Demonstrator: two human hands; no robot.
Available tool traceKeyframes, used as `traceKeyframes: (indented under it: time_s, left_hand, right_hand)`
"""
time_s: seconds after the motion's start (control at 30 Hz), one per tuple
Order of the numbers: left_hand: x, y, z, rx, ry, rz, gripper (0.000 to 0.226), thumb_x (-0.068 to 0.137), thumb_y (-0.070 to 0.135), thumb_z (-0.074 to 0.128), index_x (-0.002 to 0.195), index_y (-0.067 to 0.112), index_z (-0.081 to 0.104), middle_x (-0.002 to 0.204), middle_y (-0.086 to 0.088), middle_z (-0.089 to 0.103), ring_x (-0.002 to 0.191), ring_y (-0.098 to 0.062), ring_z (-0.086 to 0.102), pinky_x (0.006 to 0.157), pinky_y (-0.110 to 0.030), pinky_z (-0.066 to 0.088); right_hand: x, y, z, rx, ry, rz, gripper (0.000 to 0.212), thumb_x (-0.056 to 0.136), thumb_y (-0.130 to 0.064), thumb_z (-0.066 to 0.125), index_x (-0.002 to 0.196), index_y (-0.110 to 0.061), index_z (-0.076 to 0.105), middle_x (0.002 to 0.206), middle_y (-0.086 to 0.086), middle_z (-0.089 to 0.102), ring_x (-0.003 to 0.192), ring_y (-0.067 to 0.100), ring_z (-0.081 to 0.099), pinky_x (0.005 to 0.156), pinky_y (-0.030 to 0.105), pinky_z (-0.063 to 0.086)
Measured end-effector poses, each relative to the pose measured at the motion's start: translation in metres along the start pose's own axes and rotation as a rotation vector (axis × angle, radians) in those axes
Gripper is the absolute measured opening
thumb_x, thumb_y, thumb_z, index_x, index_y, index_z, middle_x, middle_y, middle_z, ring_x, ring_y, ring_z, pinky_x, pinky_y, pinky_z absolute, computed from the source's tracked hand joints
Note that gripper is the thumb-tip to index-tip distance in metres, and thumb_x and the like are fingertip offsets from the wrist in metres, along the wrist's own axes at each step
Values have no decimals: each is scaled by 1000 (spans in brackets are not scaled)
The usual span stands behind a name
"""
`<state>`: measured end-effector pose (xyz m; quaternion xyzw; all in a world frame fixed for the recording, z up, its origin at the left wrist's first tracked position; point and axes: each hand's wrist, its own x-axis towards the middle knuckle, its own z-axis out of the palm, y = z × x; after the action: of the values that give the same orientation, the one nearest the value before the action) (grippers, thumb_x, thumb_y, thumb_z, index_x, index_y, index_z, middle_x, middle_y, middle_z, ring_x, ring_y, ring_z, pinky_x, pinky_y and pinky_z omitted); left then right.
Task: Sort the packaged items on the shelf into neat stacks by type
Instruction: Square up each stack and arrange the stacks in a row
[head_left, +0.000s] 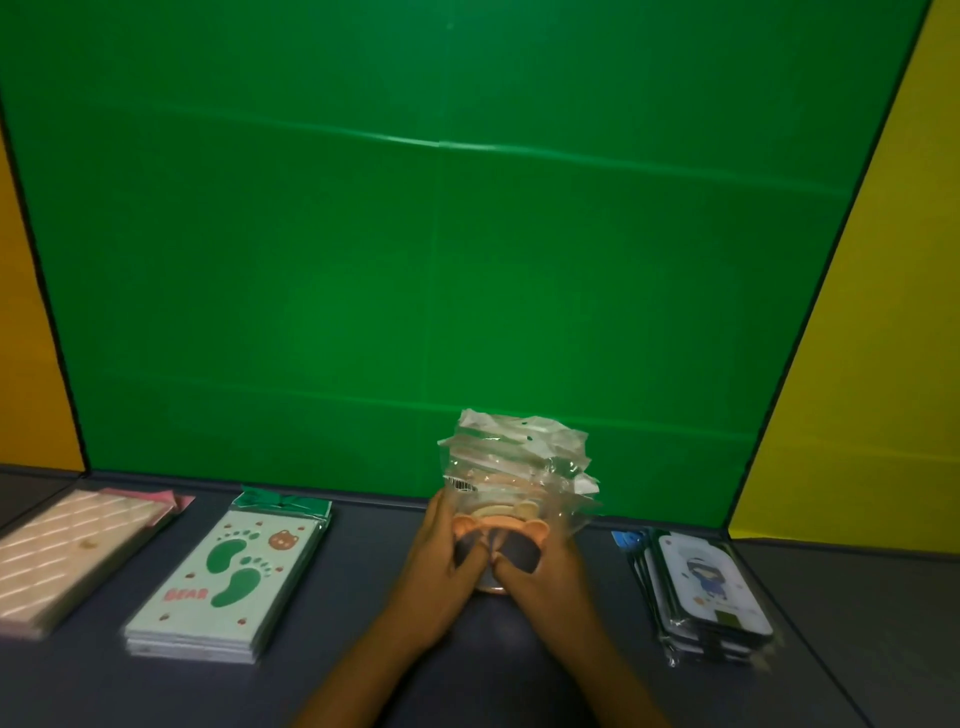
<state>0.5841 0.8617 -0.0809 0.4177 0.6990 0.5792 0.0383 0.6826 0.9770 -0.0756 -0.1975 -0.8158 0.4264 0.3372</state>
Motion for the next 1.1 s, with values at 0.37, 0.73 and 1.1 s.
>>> traceKeyframes:
  time_s: [0.37,0.73,1.1]
  left_hand:
    - [1,-15,-15,-144,-94,-73,67,69,37,56,133,39,36,128,9,59,118,-6,56,99,-20,44]
    - [-4,-1,-8,-28,-65,14,73,78,44,51,145,22,32,143,6,44,132,-5,41,110,-26,35]
    - [-8,-14,-28,-9,-235,-82,75,83,29,62,145,37,21,146,12,39,130,9,39,108,-15,33]
  right_hand:
    - [-5,0,-4,-57,-130,-35,59,71,-13,65,124,-31,47,121,-9,51,111,4,51,85,-7,30]
    - [-9,3,-1,41,-99,51,42,69,-20,71,105,-35,55,109,-14,62,99,-15,57,84,0,39]
    - [-7,15,-6,0,-143,50,65,62,-37,62,125,-32,47,121,-5,59,111,7,58,92,16,45]
